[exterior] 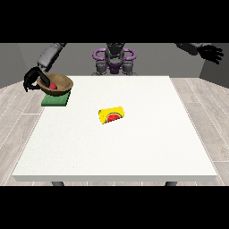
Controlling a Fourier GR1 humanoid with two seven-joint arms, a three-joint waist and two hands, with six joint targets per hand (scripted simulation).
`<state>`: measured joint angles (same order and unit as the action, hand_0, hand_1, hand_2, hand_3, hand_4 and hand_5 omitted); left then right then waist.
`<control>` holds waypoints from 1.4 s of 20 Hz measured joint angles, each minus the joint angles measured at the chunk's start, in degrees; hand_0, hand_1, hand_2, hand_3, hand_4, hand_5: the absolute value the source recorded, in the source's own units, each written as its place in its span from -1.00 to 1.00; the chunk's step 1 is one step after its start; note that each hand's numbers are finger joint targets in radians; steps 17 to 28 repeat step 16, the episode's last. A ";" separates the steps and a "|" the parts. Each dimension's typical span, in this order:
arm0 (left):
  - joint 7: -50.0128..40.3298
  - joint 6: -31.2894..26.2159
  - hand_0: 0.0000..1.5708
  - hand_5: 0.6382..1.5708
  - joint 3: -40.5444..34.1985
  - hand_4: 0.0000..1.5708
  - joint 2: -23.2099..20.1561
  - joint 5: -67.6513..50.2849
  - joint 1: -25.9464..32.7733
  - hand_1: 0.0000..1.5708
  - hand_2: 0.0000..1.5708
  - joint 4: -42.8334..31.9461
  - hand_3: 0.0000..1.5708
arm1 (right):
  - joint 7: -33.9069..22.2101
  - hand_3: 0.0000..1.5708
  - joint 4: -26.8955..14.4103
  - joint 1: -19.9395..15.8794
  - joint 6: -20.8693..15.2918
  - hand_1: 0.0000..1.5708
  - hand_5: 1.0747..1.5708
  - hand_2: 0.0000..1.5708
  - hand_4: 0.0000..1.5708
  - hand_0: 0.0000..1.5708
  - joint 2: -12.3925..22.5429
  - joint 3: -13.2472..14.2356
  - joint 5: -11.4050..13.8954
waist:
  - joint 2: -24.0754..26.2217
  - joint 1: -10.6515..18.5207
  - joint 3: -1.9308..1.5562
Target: Pick the cup and pour the ball into the bowl, then pick the bowl and place it on the pad
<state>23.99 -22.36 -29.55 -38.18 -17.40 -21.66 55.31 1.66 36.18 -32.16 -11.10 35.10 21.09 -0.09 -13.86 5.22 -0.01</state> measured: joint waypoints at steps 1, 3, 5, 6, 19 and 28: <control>-0.38 -0.29 -1.00 0.96 -0.12 0.50 -0.33 -0.46 -0.21 -1.00 -1.00 0.73 -1.00 | 0.49 0.40 -1.25 -0.20 0.01 0.08 0.77 0.12 -1.00 0.08 0.65 0.68 -0.24 | -0.59 0.47 -0.01; -1.11 -0.66 -1.00 0.95 -0.56 0.49 -1.20 -1.20 -0.72 -1.00 -1.00 1.00 -1.00 | 0.77 0.17 -2.99 -0.90 0.81 -0.47 0.79 -0.28 -1.00 -0.47 1.45 1.41 -0.76 | -1.55 0.81 -0.01; 0.04 -1.02 -1.00 0.96 -0.62 0.50 -1.21 -0.93 -0.12 -1.00 -1.00 0.29 -1.00 | 0.75 -0.17 -3.62 -1.24 1.45 -1.00 0.55 -0.46 -1.00 -1.00 1.52 1.37 -0.91 | -1.73 0.88 -0.02; -0.15 -0.73 -1.00 0.95 -0.33 0.50 -1.05 -0.70 -0.16 -1.00 -1.00 0.23 -1.00 | -0.16 -0.43 -3.87 -1.74 1.81 -1.00 0.36 -0.54 -1.00 -1.00 1.45 1.06 -0.84 | -1.23 0.88 -0.01; -11.71 5.82 -1.00 0.97 9.05 0.15 8.51 1.85 -0.30 -1.00 -1.00 9.85 -1.00 | -5.82 -1.00 -6.11 -5.10 6.01 -1.00 0.45 -1.00 -0.39 -1.00 2.53 -1.56 0.50 | 10.83 0.61 -0.06; -11.71 5.82 -1.00 0.97 9.05 0.15 8.51 1.85 -0.30 -1.00 -1.00 9.85 -1.00 | -5.82 -1.00 -6.11 -5.10 6.01 -1.00 0.45 -1.00 -0.39 -1.00 2.53 -1.56 0.50 | 10.83 0.61 -0.06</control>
